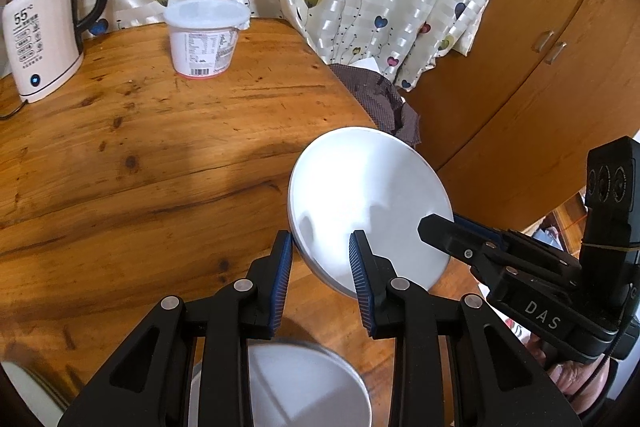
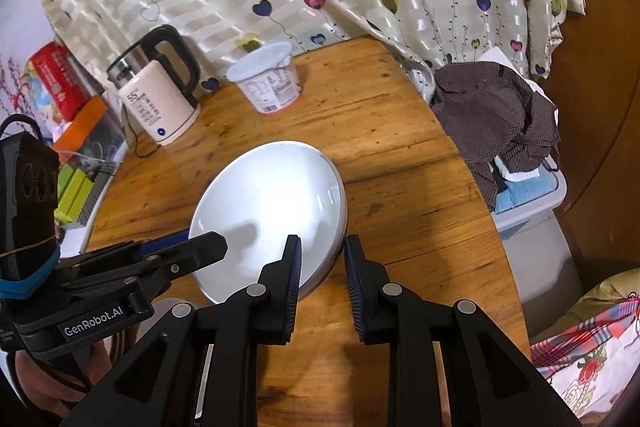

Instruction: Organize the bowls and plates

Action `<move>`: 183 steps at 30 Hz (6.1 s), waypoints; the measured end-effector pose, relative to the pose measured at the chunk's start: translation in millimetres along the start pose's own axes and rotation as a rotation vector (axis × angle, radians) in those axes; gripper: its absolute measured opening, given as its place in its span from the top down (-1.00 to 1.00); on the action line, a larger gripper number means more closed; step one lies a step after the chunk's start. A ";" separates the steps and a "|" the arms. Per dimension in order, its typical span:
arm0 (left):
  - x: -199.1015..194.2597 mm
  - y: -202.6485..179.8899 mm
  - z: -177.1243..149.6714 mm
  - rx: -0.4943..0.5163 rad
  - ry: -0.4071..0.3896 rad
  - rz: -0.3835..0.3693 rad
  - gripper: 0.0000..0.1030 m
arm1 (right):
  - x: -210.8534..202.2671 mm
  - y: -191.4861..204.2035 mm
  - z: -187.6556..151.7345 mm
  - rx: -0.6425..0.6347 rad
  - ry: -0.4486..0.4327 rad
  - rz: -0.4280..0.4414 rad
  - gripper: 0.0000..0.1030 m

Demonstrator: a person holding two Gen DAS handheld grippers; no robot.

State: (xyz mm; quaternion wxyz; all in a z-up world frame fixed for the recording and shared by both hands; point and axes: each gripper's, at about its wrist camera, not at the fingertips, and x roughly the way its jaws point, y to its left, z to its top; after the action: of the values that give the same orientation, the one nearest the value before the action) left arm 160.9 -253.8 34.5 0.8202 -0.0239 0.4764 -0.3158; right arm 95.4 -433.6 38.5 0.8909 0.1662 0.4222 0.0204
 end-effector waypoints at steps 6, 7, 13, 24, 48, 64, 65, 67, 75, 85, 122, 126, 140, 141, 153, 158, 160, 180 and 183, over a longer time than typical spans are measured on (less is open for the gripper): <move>-17.5 2.0 -6.5 -0.007 -0.020 0.009 0.40 | -10.9 13.1 -4.2 -0.019 -0.008 0.013 0.58; -19.8 2.4 -7.6 -0.009 -0.023 0.010 0.40 | -12.4 15.9 -4.7 -0.024 -0.009 0.016 0.58; -35.6 6.9 -15.3 -0.022 -0.037 0.013 0.40 | -20.3 29.0 -7.3 -0.042 -0.015 0.026 0.58; -66.6 16.1 -32.4 -0.038 -0.065 0.045 0.40 | -31.9 56.9 -18.2 -0.077 -0.014 0.067 0.58; -86.5 29.9 -78.2 -0.084 -0.040 0.101 0.40 | -28.7 78.0 -57.7 -0.085 0.066 0.118 0.58; -82.7 34.6 -95.0 -0.107 -0.005 0.114 0.40 | -21.3 77.1 -74.7 -0.086 0.117 0.134 0.58; -82.0 34.9 -96.2 -0.109 -0.003 0.115 0.40 | -20.6 77.0 -75.7 -0.086 0.120 0.135 0.58; -81.0 34.6 -97.8 -0.110 0.000 0.118 0.40 | -19.1 76.6 -77.1 -0.085 0.128 0.135 0.58; -75.8 35.7 -104.3 -0.116 0.019 0.131 0.40 | -15.4 76.6 -81.6 -0.089 0.147 0.134 0.58; -71.3 37.0 -107.0 -0.120 0.026 0.132 0.40 | -10.7 77.0 -84.1 -0.104 0.159 0.120 0.54; -79.4 47.1 -105.4 -0.158 -0.070 0.088 0.40 | -13.0 80.8 -78.6 -0.167 0.109 0.108 0.59; -78.8 46.5 -104.9 -0.150 -0.074 0.088 0.40 | -12.1 77.4 -77.9 -0.165 0.108 0.105 0.69; -86.0 63.8 -110.7 -0.201 -0.108 0.050 0.40 | -19.0 58.3 -70.5 -0.124 0.085 0.143 0.59; -87.9 66.4 -110.8 -0.209 -0.115 0.048 0.40 | -20.0 54.8 -69.6 -0.116 0.082 0.144 0.51; -95.9 94.2 -124.4 -0.297 -0.151 -0.006 0.38 | -18.4 8.1 -72.7 0.020 0.087 0.253 0.45; -93.6 100.7 -130.8 -0.329 -0.144 -0.038 0.38 | -7.9 0.4 -79.2 0.052 0.120 0.292 0.42; -91.2 102.2 -134.0 -0.337 -0.137 -0.048 0.38 | -3.9 -2.6 -81.9 0.060 0.137 0.314 0.38; -70.3 108.3 -151.4 -0.380 -0.068 -0.149 0.55 | 18.6 -8.7 -97.6 0.120 0.231 0.445 0.70; -67.5 107.6 -151.9 -0.378 -0.058 -0.154 0.60 | 19.7 -9.0 -96.9 0.122 0.232 0.454 0.76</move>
State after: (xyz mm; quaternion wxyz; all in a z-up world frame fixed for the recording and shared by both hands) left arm 69.9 -91.5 -33.2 0.7879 -0.2228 0.5001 -0.2819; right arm 33.6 -411.6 -36.1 0.7974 0.3066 0.4739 0.2133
